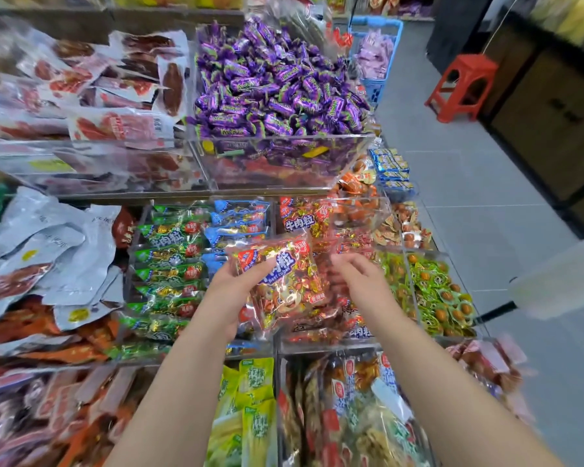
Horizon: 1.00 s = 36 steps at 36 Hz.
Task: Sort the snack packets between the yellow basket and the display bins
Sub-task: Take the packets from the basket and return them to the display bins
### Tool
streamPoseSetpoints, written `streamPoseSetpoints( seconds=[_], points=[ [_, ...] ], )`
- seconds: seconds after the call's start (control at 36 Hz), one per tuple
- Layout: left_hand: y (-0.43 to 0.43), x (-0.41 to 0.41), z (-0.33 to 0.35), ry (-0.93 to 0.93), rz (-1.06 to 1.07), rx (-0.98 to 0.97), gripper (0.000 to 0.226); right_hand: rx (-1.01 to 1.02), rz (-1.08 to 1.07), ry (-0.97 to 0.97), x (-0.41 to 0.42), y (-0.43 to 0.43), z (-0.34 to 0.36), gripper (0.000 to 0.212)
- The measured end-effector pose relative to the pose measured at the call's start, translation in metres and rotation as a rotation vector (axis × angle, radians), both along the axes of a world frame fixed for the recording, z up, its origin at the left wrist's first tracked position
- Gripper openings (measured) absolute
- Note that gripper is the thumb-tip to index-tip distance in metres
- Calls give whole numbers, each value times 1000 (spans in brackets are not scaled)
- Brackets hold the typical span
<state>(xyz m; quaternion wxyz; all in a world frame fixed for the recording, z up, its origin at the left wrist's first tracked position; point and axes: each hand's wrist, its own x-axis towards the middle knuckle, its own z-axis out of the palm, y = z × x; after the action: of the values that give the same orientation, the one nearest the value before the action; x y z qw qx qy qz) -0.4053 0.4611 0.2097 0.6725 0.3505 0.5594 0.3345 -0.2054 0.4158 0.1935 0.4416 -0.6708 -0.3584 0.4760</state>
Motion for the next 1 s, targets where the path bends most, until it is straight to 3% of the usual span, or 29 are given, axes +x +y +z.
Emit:
streamPoseSetpoints(
  seconds=[0.03, 0.08, 0.17, 0.22, 0.28, 0.39, 0.5, 0.56, 0.64, 0.72, 0.83, 1.0],
  points=[
    [0, 1, -1, 16, 0, 8, 33, -55, 80, 98, -2, -1, 3, 32],
    [0, 2, -3, 44, -13, 12, 43, -117, 205, 110, -7, -1, 5, 55],
    [-1, 6, -4, 100, -50, 57, 59, -150, 247, 14, -9, 0, 1, 61],
    [-2, 6, -3, 143, -40, 82, 60, -174, 298, 80, -4, -3, -4, 71],
    [3, -1, -3, 169, 10, 52, 78, -197, 335, 121, 7, -6, -8, 64],
    [22, -28, 0, 189, 85, 42, 68, -178, 234, 85, 34, -10, -19, 37],
    [40, -48, -3, 519, 84, 221, 62, -160, 151, -9, 41, -1, -25, 22],
    [48, -52, -2, 667, 86, 299, 49, -128, 114, -41, 38, 12, -29, 25],
    [56, -52, -2, 776, 129, 369, 48, -76, 65, -139, 32, 37, -34, 41],
    [58, -47, -5, 768, 99, 339, 47, -22, 67, -229, 29, 57, -41, 53],
    [56, -44, -13, 720, 80, 260, 65, -16, 160, -259, 30, 72, -52, 70],
    [55, -44, -19, 704, 104, 261, 63, 59, 133, -264, 31, 79, -59, 56]
  ],
)
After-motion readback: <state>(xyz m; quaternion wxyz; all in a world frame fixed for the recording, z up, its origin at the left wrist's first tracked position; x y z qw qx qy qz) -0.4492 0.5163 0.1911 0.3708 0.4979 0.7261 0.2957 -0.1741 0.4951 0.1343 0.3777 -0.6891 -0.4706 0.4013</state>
